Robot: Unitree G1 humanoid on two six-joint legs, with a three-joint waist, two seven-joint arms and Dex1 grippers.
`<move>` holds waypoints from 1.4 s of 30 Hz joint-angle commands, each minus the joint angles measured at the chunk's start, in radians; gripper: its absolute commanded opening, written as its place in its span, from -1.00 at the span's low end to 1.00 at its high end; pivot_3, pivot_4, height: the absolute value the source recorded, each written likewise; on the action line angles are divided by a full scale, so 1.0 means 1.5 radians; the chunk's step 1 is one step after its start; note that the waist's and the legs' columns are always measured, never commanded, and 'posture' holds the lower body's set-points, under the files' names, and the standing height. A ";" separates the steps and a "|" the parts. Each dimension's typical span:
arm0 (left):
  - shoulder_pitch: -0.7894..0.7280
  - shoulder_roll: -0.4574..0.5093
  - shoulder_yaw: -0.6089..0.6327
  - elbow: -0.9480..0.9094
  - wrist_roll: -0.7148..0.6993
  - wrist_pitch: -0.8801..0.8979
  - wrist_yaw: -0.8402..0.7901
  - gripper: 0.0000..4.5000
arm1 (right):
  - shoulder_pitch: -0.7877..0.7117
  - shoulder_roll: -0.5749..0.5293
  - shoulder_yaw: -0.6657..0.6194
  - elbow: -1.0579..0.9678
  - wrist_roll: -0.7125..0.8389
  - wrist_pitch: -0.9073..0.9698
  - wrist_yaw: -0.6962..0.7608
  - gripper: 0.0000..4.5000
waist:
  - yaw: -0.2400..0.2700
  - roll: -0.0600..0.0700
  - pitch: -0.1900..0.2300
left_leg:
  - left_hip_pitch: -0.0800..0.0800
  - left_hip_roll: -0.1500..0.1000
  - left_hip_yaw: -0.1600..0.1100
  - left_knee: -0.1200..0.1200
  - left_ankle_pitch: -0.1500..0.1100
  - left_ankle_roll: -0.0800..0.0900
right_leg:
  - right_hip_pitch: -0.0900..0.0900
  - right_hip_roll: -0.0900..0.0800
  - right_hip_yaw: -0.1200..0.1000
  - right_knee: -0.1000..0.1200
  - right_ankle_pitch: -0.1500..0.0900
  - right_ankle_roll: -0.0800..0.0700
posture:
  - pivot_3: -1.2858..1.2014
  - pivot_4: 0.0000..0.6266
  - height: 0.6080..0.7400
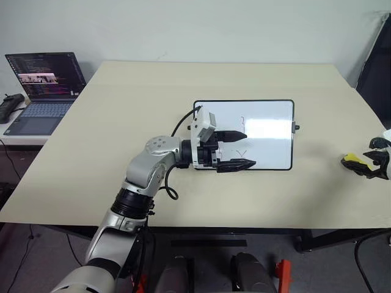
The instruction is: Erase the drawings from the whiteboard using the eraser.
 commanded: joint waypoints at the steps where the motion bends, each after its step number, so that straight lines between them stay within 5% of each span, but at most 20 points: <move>1: 0.000 0.001 0.006 -0.042 -0.017 0.014 0.003 1.00 | -0.027 -0.005 -0.002 0.018 -0.013 0.001 -0.010 0.99 | 0.000 0.000 0.000 | 0.000 0.000 0.000 0.000 0.000 0.000 | 0.000 0.000 0.000 0.000 0.000 0.000 | 0.03 -0.52 1.00; 18: 0.011 -0.007 0.000 -0.077 -0.022 0.042 0.019 1.00 | -0.075 0.016 0.048 0.019 -0.079 0.087 -0.049 0.99 | 0.000 0.000 0.000 | 0.000 0.000 0.000 0.000 0.000 0.000 | 0.000 0.000 0.000 0.000 0.000 0.000 | 0.03 -0.52 1.00; 29: 0.019 -0.003 0.003 -0.085 -0.021 0.041 0.032 1.00 | -0.083 0.017 0.060 0.024 -0.090 0.113 -0.054 -0.58 | -0.001 0.000 0.000 | 0.000 0.000 0.000 0.000 0.000 0.000 | 0.000 0.000 0.000 0.000 0.000 0.000 | 0.03 -0.52 1.00; 42: 0.020 0.011 0.017 -0.070 -0.010 0.023 0.043 1.00 | -0.069 0.018 0.042 -0.033 -0.069 0.142 -0.006 -0.70 | -0.001 0.000 0.000 | 0.000 0.000 0.000 0.000 0.000 0.000 | 0.000 0.000 0.000 0.000 0.000 0.000 | 0.03 -0.52 1.00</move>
